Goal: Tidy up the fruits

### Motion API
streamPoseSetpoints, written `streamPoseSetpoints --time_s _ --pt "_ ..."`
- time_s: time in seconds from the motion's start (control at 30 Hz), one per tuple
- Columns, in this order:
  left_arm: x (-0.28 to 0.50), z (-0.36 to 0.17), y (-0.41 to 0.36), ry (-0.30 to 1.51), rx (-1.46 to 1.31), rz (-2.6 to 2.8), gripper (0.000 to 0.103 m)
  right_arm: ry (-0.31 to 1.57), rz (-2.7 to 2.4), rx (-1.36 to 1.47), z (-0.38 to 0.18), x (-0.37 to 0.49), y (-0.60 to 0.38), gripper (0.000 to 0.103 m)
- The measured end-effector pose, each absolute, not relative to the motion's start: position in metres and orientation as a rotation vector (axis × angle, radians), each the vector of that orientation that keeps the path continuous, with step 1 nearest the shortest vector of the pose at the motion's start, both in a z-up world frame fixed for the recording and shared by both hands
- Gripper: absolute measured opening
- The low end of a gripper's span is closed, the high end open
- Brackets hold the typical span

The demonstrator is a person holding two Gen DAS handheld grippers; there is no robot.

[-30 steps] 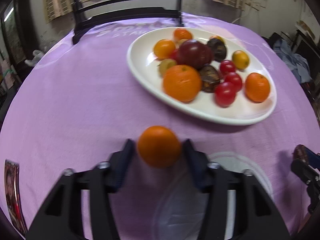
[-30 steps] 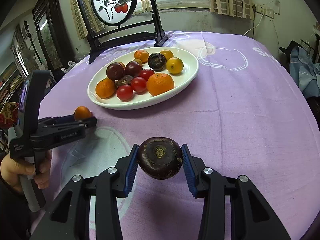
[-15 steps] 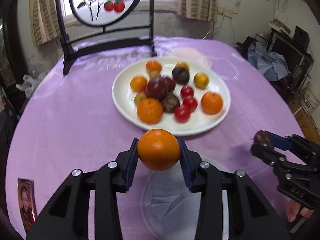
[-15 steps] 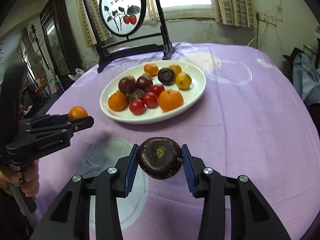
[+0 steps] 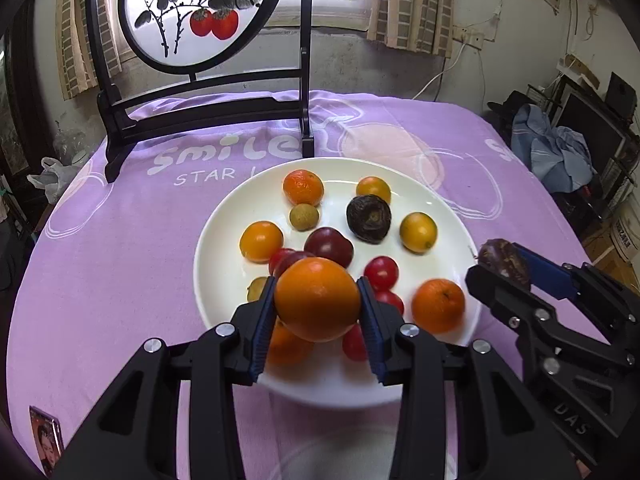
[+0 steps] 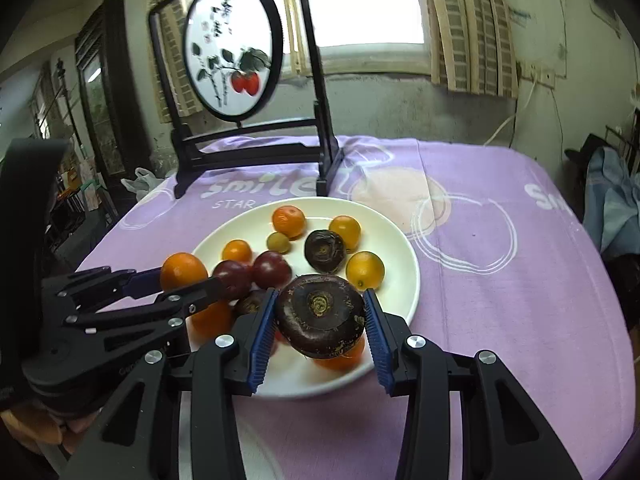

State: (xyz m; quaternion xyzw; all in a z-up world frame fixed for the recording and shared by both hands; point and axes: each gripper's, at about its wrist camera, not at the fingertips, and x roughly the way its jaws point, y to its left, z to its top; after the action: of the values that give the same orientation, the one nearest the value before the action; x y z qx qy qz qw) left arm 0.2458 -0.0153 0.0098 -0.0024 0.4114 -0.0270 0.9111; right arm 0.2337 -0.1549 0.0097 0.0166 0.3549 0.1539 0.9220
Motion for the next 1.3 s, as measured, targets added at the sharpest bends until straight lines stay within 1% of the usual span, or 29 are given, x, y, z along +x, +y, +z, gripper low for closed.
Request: streamPoseSetpoints --time_s 0.13,0.27,0.37,0.43,0.47,0.5,0.67,0.73,0.8,0.93,0.97,1.03,1.1,1.13,1.17,1.2,1.23,1.3 --pt "0.263 0.0 -0.02 0.86 -0.002 -0.056 0.038 0.759 0.304 0.035 -0.004 0.258 -0.154 0.043" --pt "0.271 0.001 -0.026 0.825 0.026 -0.03 0.038 0.794 0.296 0.065 -0.013 0.279 -0.158 0.043" --pt "0.278 0.003 -0.025 0.81 -0.002 -0.024 0.039 0.833 0.305 0.117 -0.018 0.291 -0.162 0.045" --pt "0.281 0.004 -0.026 0.797 0.002 0.008 0.051 0.839 0.29 0.135 -0.021 0.295 -0.166 0.045" --pt "0.282 0.005 -0.025 0.787 0.006 0.036 0.06 0.838 0.283 0.147 -0.021 0.296 -0.168 0.045" --pt "0.282 0.006 -0.024 0.778 0.004 0.046 0.064 0.842 0.287 0.159 -0.022 0.296 -0.17 0.048" --pt "0.275 0.013 -0.023 0.753 0.016 0.044 0.064 0.83 0.288 0.155 -0.018 0.288 -0.174 0.049" --pt "0.271 0.017 -0.023 0.746 0.02 0.043 0.068 0.823 0.288 0.152 -0.016 0.283 -0.177 0.05" --pt "0.265 0.021 -0.023 0.738 0.019 0.042 0.07 0.816 0.286 0.15 -0.013 0.277 -0.178 0.055" --pt "0.253 0.027 -0.022 0.736 0.014 0.038 0.07 0.806 0.279 0.126 -0.006 0.261 -0.179 0.058" --pt "0.249 0.029 -0.022 0.736 0.01 0.038 0.071 0.804 0.273 0.121 -0.005 0.256 -0.179 0.061" --pt "0.241 0.031 -0.02 0.735 0.003 0.032 0.074 0.806 0.263 0.108 -0.003 0.247 -0.18 0.063" --pt "0.23 0.032 -0.018 0.737 -0.004 0.033 0.08 0.816 0.26 0.097 -0.002 0.236 -0.18 0.065" --pt "0.224 0.032 -0.017 0.738 -0.009 0.032 0.081 0.825 0.258 0.091 -0.003 0.23 -0.18 0.067" --pt "0.216 0.031 -0.015 0.742 -0.015 0.026 0.084 0.826 0.254 0.086 -0.004 0.223 -0.181 0.079" --pt "0.209 0.03 -0.013 0.745 -0.02 0.024 0.085 0.82 0.253 0.083 -0.004 0.215 -0.181 0.084" --pt "0.2 0.029 -0.011 0.748 -0.026 0.024 0.086 0.814 0.253 0.074 -0.004 0.208 -0.18 0.084" --pt "0.186 0.027 -0.009 0.757 -0.033 0.032 0.091 0.81 0.249 0.033 -0.005 0.192 -0.178 0.085"
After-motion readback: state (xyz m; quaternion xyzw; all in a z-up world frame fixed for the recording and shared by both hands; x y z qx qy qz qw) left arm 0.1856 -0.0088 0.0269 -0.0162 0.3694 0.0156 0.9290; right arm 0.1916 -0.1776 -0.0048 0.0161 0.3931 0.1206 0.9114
